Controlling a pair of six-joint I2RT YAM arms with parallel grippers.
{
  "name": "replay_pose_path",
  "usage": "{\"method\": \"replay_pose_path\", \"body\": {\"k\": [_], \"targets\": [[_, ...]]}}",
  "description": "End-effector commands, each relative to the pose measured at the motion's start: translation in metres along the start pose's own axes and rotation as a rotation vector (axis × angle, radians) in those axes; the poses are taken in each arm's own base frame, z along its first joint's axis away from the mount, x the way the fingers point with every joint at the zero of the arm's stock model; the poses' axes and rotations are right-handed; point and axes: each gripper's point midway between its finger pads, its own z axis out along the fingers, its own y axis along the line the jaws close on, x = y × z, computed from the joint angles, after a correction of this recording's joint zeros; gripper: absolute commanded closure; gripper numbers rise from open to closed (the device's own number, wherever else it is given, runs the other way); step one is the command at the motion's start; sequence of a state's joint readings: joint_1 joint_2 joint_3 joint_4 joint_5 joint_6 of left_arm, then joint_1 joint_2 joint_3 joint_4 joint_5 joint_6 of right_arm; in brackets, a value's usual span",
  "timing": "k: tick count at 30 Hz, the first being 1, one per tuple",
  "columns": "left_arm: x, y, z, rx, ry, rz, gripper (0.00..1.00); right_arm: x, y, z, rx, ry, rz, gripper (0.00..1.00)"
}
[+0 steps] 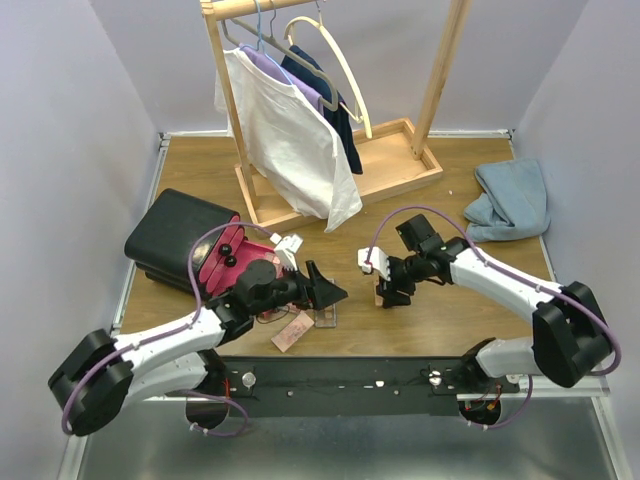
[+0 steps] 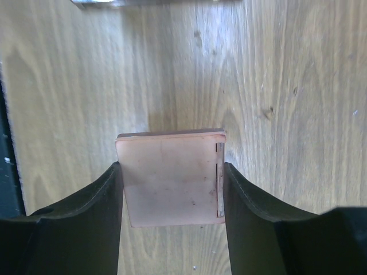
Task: Organize the makeup
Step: Pick up the makeup from the center of the board.
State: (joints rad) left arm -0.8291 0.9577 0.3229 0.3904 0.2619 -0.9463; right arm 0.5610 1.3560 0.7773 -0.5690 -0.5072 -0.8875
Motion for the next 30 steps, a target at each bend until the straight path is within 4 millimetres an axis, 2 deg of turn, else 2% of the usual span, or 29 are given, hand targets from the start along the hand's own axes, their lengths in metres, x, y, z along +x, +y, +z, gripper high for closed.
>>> {"method": "replay_pose_path", "body": {"k": [1,3,4,5,7,12,20,23,27,30], "targets": [[-0.002,-0.008,0.024,0.005,-0.027,-0.056,0.20,-0.044,0.003,-0.017,-0.016,-0.165,-0.028,0.86],[-0.005,-0.013,0.032,0.015,-0.030,-0.069,0.25,-0.049,0.003,-0.021,-0.012,-0.186,-0.037,0.86],[0.004,-0.009,0.038,0.001,-0.006,-0.076,0.27,-0.050,0.005,-0.022,-0.015,-0.196,-0.041,0.86],[0.002,-0.012,0.042,0.006,-0.008,-0.079,0.28,-0.052,0.005,-0.024,-0.010,-0.203,-0.048,0.86],[0.010,-0.010,0.052,-0.002,0.023,-0.085,0.31,-0.054,0.006,-0.025,-0.011,-0.214,-0.056,0.86],[0.014,-0.025,0.073,0.043,0.055,-0.089,0.37,-0.059,0.008,-0.030,-0.004,-0.235,-0.076,0.86],[0.032,-0.021,0.097,0.034,0.124,-0.108,0.42,-0.062,0.009,-0.034,0.005,-0.250,-0.094,0.86],[0.037,-0.017,0.103,0.023,0.144,-0.113,0.50,-0.062,0.009,-0.034,0.012,-0.251,-0.097,0.86],[0.037,-0.016,0.105,0.020,0.139,-0.112,0.70,-0.061,0.008,-0.034,0.014,-0.245,-0.098,0.85],[0.032,-0.014,0.103,-0.003,0.120,-0.096,0.80,-0.060,0.008,-0.034,0.018,-0.241,-0.103,0.78]]}}
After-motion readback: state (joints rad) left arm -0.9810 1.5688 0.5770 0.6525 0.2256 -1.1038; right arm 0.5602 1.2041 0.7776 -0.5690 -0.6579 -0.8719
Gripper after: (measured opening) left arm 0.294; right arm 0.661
